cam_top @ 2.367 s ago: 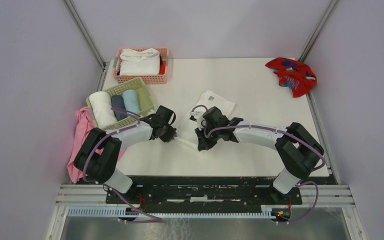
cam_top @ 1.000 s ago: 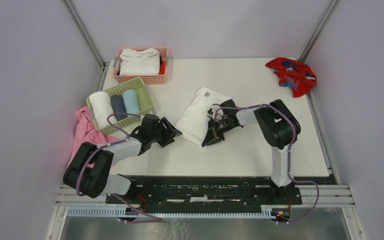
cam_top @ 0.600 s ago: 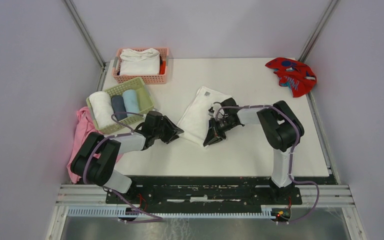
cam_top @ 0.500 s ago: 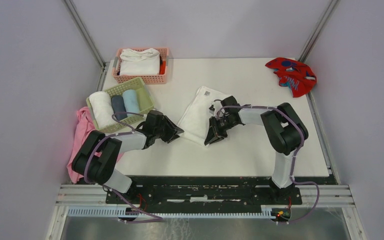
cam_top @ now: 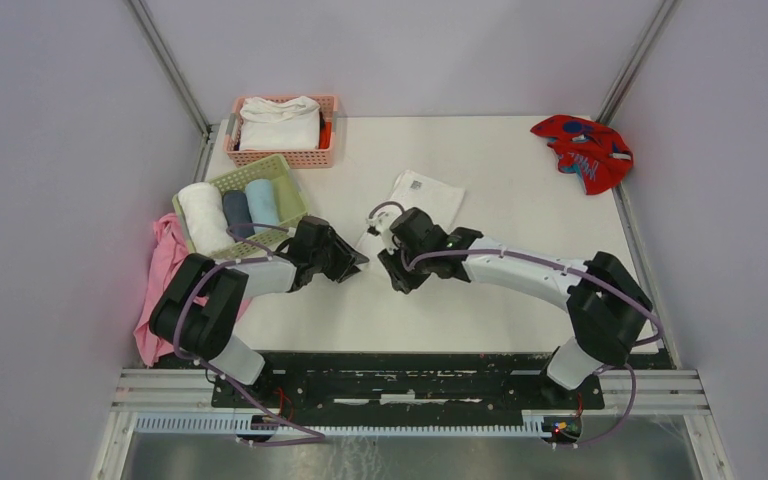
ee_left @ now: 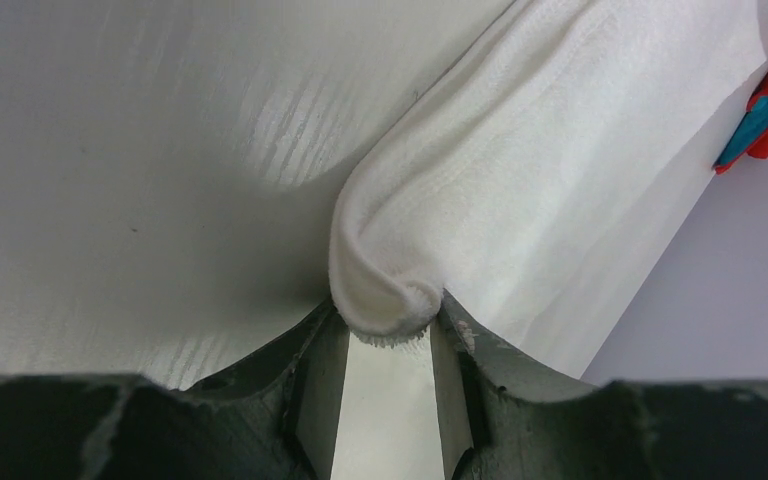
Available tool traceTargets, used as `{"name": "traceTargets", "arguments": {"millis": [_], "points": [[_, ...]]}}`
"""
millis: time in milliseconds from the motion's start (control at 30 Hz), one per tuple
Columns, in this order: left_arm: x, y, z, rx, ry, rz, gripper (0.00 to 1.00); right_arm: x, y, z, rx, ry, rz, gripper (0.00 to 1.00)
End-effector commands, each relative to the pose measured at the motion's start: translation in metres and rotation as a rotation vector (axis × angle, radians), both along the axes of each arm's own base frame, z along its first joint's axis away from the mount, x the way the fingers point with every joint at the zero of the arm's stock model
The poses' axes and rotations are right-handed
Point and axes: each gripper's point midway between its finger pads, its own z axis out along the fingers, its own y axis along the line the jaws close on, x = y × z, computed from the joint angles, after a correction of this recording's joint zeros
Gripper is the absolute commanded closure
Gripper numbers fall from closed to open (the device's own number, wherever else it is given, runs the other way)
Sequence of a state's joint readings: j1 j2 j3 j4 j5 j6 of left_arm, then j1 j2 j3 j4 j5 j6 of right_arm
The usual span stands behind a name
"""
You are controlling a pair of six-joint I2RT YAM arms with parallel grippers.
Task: Roll the towels
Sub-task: Roll the towel at the center of the board.
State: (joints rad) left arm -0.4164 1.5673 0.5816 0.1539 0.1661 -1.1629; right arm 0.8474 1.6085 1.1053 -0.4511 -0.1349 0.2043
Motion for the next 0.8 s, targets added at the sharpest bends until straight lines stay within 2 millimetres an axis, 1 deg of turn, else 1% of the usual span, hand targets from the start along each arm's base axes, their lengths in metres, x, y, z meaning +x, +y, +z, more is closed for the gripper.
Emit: {"name": "traceTargets", "arguments": {"millis": [0,100,133,300,600,767], "points": [[-0.056,0.047,-0.065,0.237,0.255,0.047,0.56,0.019,0.013,0.013,-0.110,-0.238,0.046,0.62],[-0.056,0.047,-0.065,0.237,0.254,0.042,0.56,0.024,0.021,0.003,-0.172,-0.269,0.073,0.61],[-0.055,0.047,-0.065,0.238,0.251,0.041,0.56,0.025,0.021,-0.002,-0.195,-0.272,0.073,0.61],[-0.054,0.048,-0.064,0.248,0.247,0.040,0.56,0.029,0.021,-0.014,-0.242,-0.295,0.081,0.60],[-0.053,0.049,-0.063,0.261,0.250,0.035,0.57,0.036,0.008,-0.039,-0.373,-0.300,0.095,0.59],[-0.051,0.049,-0.061,0.265,0.245,0.032,0.57,0.031,-0.002,-0.059,-0.436,-0.259,0.112,0.57]]}}
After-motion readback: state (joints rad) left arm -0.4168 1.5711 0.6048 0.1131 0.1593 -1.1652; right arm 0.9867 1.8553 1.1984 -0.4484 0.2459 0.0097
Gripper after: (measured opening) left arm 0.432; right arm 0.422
